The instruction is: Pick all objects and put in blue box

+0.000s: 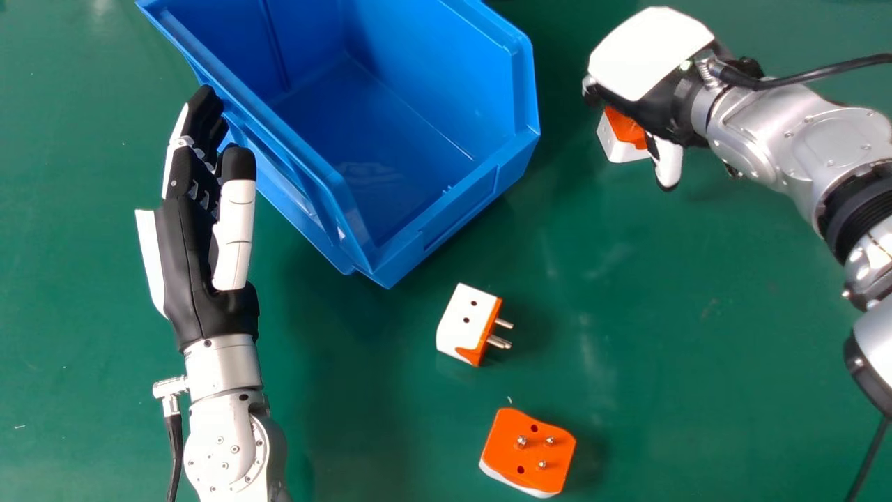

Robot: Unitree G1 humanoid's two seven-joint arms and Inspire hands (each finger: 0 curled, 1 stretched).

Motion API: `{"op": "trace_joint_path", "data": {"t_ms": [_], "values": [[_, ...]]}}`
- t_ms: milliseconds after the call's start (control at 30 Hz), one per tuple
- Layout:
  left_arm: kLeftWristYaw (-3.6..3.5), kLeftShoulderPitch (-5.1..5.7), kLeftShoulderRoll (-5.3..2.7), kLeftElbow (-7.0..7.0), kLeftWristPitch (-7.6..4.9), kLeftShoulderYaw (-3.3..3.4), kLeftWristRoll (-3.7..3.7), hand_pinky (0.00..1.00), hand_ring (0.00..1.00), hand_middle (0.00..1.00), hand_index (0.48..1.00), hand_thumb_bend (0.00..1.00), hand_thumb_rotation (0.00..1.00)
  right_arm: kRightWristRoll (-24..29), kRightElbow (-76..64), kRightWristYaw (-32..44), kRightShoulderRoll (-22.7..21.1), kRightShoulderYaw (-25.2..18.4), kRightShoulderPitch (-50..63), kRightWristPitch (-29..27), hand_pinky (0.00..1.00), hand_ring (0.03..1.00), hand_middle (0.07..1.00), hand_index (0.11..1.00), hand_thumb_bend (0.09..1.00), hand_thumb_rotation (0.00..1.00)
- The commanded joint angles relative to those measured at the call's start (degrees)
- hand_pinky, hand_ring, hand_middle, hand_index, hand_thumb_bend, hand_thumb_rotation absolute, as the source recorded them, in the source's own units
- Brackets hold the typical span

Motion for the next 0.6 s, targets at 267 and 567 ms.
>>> {"op": "trace_joint_path", "data": {"t_ms": [267, 567], "values": [[0.44, 0.33, 0.07, -0.75, -0.99, -0.51, 1.52, 0.89, 0.92, 0.91, 0.863, 0.81, 0.76, -0.3, 0.2, -8.3, -1.2, 0.5, 0.3, 0.1, 0.50, 0.508, 0.603, 0.629, 0.556, 0.00], [0.60, 0.22, -0.01, -0.35, -1.14, -0.26, 1.44, 0.90, 0.92, 0.91, 0.864, 0.81, 0.76, 1.4, 0.6, -8.5, -1.1, -0.7, 0.3, 0.1, 0.39, 0.451, 0.558, 0.565, 0.523, 0.00]]}}
